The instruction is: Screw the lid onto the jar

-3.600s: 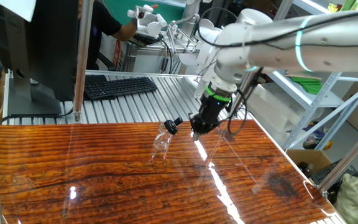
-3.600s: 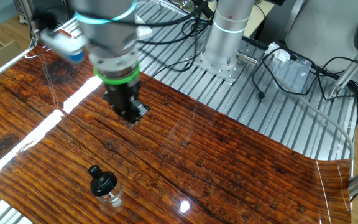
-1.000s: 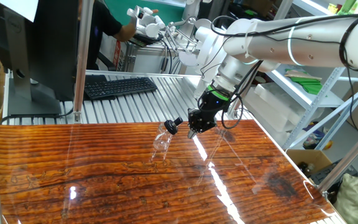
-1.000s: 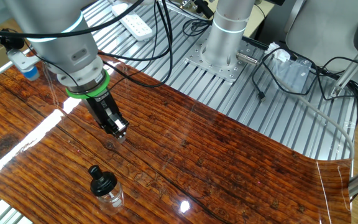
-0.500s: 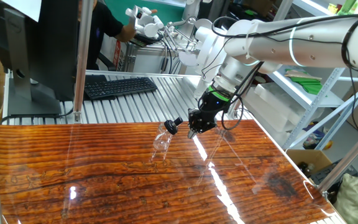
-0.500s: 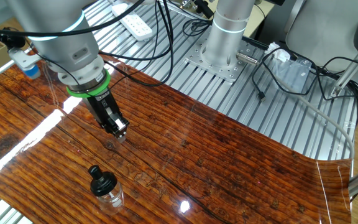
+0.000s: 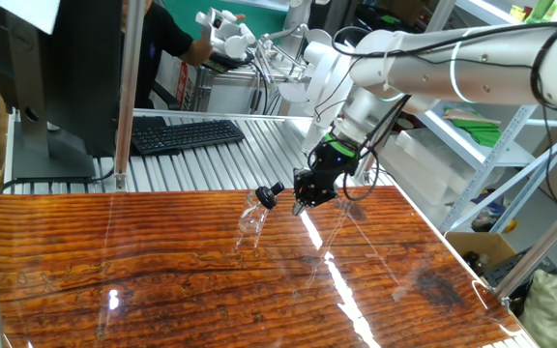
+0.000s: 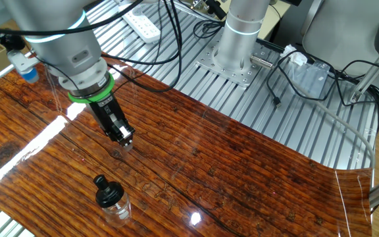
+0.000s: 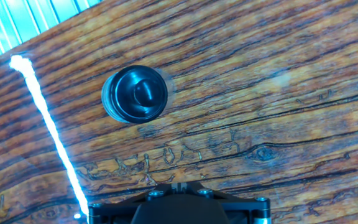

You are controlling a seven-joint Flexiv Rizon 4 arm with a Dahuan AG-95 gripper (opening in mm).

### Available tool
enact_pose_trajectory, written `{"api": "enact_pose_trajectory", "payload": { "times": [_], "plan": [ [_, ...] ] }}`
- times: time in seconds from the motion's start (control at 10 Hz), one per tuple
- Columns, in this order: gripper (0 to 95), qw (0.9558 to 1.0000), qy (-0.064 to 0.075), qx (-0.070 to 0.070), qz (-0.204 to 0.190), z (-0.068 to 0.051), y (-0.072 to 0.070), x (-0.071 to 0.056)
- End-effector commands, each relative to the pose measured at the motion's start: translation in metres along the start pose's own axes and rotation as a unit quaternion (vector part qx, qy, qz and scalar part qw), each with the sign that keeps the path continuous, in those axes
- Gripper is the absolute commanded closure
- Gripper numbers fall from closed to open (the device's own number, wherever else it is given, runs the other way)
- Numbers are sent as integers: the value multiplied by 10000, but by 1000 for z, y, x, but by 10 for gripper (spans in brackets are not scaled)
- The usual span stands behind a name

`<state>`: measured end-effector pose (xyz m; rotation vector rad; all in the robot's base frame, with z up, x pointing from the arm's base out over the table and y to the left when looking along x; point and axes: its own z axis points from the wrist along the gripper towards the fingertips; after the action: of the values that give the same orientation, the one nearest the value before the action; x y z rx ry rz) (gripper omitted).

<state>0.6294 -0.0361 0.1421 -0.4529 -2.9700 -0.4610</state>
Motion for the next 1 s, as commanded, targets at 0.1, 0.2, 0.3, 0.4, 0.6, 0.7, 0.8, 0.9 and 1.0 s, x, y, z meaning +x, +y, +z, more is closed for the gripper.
{"api": "enact_pose_trajectory", "payload": {
  "times": [0.1, 0.2, 0.3, 0.4, 0.6, 0.7, 0.8, 0.9, 1.0],
  "plan": [
    [950, 9997, -251, 22, -72, 0, -1, 3],
    [950, 9996, -281, 25, -88, 0, -1, 3],
    [950, 9995, -300, 21, -104, 0, -1, 3],
    [950, 9994, -327, 4, -143, 0, -1, 3],
    [950, 9990, -412, -49, -186, 0, -1, 3],
    [950, 9989, -431, -99, -141, 0, -1, 3],
    [950, 9989, -412, -225, -52, 0, -1, 3],
    [950, 9988, -423, -237, -49, 0, -1, 3],
    [950, 9988, -423, -242, -55, 0, -1, 3]
  ]
}}
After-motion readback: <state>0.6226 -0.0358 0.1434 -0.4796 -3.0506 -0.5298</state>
